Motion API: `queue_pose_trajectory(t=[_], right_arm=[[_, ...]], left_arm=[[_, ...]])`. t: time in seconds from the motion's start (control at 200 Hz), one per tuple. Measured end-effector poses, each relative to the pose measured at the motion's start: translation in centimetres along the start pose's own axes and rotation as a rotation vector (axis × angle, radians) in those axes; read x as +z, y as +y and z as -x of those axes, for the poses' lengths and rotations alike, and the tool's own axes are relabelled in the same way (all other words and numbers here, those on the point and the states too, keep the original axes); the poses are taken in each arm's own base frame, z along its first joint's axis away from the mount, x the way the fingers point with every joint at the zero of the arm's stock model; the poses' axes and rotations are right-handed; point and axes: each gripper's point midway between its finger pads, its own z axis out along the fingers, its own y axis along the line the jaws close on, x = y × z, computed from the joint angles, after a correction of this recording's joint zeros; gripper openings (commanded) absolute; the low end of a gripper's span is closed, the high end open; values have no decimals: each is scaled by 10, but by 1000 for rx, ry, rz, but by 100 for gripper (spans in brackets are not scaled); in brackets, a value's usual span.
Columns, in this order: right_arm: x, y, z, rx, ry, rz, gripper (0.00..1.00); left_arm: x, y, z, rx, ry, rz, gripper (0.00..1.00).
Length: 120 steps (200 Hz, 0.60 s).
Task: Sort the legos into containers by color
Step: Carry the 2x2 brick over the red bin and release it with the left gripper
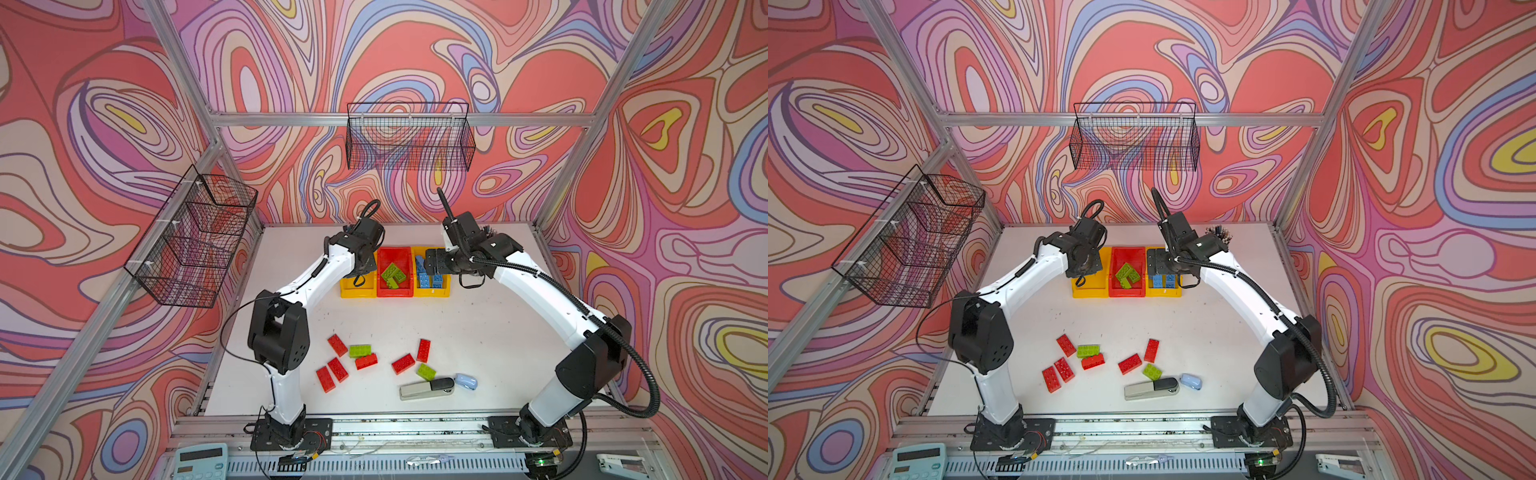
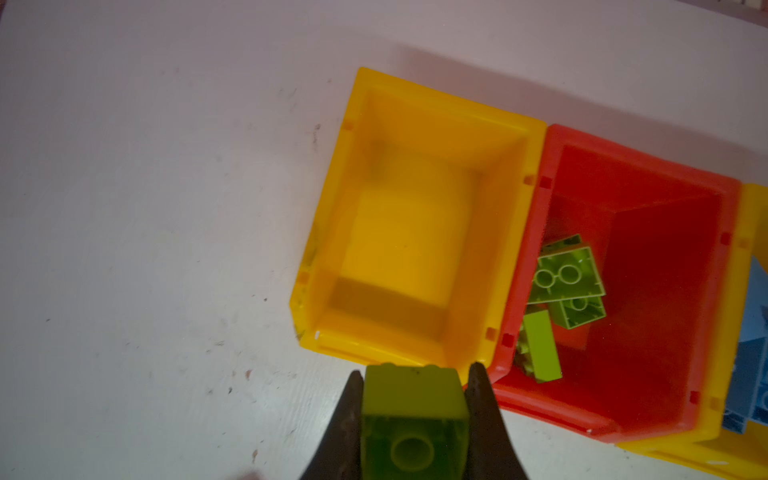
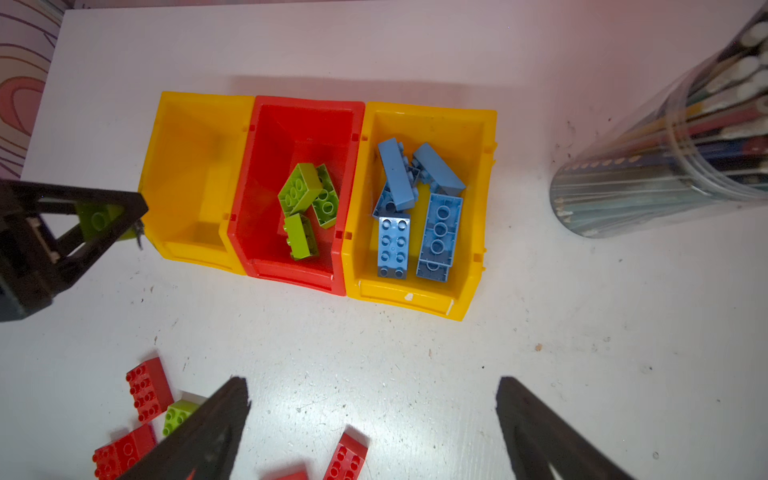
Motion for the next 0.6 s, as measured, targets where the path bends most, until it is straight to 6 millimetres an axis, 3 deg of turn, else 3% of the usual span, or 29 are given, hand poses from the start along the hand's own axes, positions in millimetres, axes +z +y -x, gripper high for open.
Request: queue_pose_trajectory(t=[0.125, 0.325, 0.601], right_arm=[[-9, -11, 0, 20, -20, -28, 98], [-26, -29, 0, 49, -45, -75, 98], [-42, -50, -7, 80, -57, -124, 98]], left_arm=[[17, -28, 1, 57, 0, -17, 16], [41, -51, 5, 96, -18, -49, 17], [37, -81, 21, 93, -84, -136, 18]])
